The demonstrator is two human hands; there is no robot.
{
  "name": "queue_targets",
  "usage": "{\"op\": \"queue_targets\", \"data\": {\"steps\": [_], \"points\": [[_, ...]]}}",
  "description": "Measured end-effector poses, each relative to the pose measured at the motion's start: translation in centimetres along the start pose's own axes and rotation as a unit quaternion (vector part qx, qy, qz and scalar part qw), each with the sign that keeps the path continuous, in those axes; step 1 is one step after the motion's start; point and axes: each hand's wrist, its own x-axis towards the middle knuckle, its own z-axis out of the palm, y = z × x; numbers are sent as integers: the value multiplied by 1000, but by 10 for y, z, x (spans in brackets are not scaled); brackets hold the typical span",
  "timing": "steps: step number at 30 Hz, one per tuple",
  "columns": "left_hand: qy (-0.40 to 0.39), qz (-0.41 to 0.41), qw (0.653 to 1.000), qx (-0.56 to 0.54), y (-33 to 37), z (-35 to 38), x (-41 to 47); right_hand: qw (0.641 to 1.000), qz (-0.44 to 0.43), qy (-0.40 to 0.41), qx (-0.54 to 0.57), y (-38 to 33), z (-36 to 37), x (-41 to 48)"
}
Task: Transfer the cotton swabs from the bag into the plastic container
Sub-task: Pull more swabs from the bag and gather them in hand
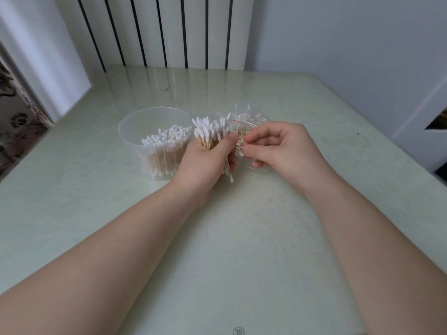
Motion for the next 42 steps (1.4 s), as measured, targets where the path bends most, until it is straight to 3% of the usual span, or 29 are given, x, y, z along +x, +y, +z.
{"op": "queue_targets", "data": {"steps": [3,7,11,17,19,24,30,42], "points": [[-14,1,1000,2,-1,1,-1,998,1,45,-45,1,-4,3],[-28,-2,1000,6,0,2,-1,995,-8,96,-2,0,-8,5],[-6,-1,1000,14,3,1,-1,996,-5,37,79,-1,-4,4],[-40,-14,999,-6,6,0,-4,995,-20,-60,75,2,3,-1],[-41,-21,999,-11,5,0,-3,996,-36,-69,49,2,3,-1],[-34,-28,999,-13,7,1,-4,982,-114,-62,-136,11,-1,1],[-65,-39,997,-14,13,0,-8,944,-132,-176,-246,10,-4,-4],[-173,-80,981,-37,21,-1,-13,946,-185,-108,-245,7,-3,-6]]}}
